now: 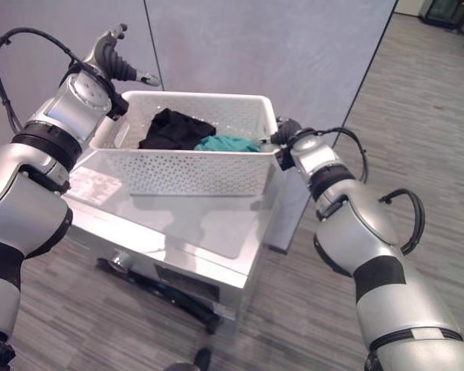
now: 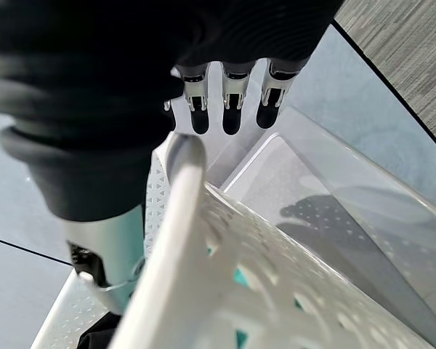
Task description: Grab the laundry basket,head to the washer,open it,put in the laundry and shut it.
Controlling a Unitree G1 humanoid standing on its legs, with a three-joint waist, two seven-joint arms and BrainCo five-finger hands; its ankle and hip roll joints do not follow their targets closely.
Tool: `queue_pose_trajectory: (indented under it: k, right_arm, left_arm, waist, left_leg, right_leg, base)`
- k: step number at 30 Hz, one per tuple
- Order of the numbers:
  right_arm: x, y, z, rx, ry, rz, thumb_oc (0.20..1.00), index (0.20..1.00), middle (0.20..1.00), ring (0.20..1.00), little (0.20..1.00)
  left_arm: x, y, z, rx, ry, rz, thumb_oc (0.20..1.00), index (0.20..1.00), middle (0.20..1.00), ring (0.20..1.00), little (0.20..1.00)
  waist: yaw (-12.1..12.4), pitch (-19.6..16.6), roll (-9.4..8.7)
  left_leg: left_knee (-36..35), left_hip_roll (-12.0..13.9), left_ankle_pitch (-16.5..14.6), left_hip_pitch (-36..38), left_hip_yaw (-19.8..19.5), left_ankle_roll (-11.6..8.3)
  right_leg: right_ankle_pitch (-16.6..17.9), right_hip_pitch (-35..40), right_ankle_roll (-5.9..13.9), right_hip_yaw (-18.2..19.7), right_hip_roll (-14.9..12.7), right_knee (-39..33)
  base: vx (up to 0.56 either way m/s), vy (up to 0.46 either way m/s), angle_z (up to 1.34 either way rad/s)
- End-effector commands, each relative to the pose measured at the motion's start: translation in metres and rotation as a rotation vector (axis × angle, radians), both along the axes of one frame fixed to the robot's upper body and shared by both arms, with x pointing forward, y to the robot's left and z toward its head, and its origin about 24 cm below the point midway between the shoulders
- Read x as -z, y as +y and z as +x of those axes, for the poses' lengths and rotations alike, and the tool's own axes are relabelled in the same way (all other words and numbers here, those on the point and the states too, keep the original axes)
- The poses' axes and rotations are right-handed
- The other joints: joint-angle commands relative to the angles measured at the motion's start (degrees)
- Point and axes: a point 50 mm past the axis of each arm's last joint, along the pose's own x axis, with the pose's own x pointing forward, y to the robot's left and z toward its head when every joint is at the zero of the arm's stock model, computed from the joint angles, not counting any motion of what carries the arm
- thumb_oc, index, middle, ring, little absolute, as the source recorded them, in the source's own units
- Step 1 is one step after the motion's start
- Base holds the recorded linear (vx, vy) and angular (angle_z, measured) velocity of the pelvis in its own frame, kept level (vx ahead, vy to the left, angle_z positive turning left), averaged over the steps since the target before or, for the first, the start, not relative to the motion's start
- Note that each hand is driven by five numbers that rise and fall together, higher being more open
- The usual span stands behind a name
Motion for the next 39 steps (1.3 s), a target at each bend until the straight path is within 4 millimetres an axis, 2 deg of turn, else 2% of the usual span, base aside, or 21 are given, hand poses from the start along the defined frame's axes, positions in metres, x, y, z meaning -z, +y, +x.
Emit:
queue_pose_trajectory:
  k: [1,10,15,27,32,37,39]
  right_arm:
    - [-0.077,0.006,0.003,-0.003,-0.214,-0.032,1.0,1.0,1.0,1.0,1.0]
    - [-0.088,-0.013,0.002,0.053,-0.242,-0.033,1.0,1.0,1.0,1.0,1.0]
    - [-0.097,-0.031,0.0,0.105,-0.257,-0.032,1.0,1.0,1.0,1.0,1.0]
    - [-0.107,-0.058,-0.005,0.152,-0.297,-0.009,1.0,1.0,1.0,1.0,1.0]
    - [-0.11,-0.08,-0.01,0.188,-0.319,-0.002,1.0,1.0,1.0,1.0,1.0]
    - [-0.112,-0.102,-0.017,0.225,-0.343,-0.001,1.0,1.0,1.0,1.0,1.0]
    - [-0.111,-0.105,-0.017,0.23,-0.345,0.004,1.0,1.0,1.0,1.0,1.0]
  left_arm:
    - [-0.062,0.004,-0.013,-0.065,-0.192,0.043,1.0,1.0,1.0,1.0,1.0]
    - [-0.057,0.008,-0.012,-0.076,-0.179,0.041,1.0,1.0,1.0,1.0,1.0]
    - [-0.054,0.011,-0.012,-0.085,-0.17,0.041,1.0,1.0,1.0,1.0,1.0]
    - [-0.058,0.02,-0.016,-0.075,-0.19,0.015,1.0,1.0,1.0,1.0,1.0]
    - [-0.062,0.028,-0.02,-0.067,-0.21,0.007,1.0,1.0,1.0,1.0,1.0]
    - [-0.066,0.046,-0.026,-0.09,-0.227,-0.002,1.0,1.0,1.0,1.0,1.0]
    - [-0.066,0.049,-0.027,-0.092,-0.23,-0.006,1.0,1.0,1.0,1.0,1.0]
  waist:
    - [1.7,-1.0,0.45]
    - [1.2,-0.9,0.52]
    - [1.0,-1.2,0.28]
    - [0.3,-1.5,0.09]
    - [0.0,-1.5,0.06]
    - [-0.5,-1.5,0.2]
    - [-0.5,-1.5,0.25]
  left_leg:
    - [-2.5,1.7,-4.6,3.8,0.6,1.49]
    - [-2.8,1.7,-4.7,4.0,0.4,1.45]
    - [-3.0,1.8,-4.8,4.6,0.3,1.33]
    - [-3.0,2.3,-4.9,5.2,0.1,0.87]
    - [-3.1,2.8,-4.6,5.3,-0.2,0.41]
    - [-3.4,3.6,-3.7,4.8,-0.8,-0.39]
    - [-3.4,3.7,-3.5,4.7,-0.9,-0.55]
  right_leg:
    - [-4.0,0.1,5.01,-5.1,-6.2,4.8]
    - [-4.0,0.3,4.93,-5.5,-6.2,4.7]
    - [-4.1,0.7,4.87,-5.7,-6.1,4.5]
    - [-4.6,1.6,4.32,-5.8,-5.5,4.0]
    - [-4.7,2.2,3.83,-5.7,-4.8,3.4]
    - [-4.9,2.5,3.11,-5.9,-3.9,2.4]
    - [-4.8,2.6,3.01,-6.2,-3.7,2.1]
  base:
    - [0.0,0.0,0.0]
    - [0.0,-0.001,0.0]
    - [0.0,0.0,0.0]
    - [0.0,-0.009,0.0]
    - [-0.03,-0.05,0.01]
    - [-0.06,-0.076,0.08]
    - [-0.05,-0.06,0.08]
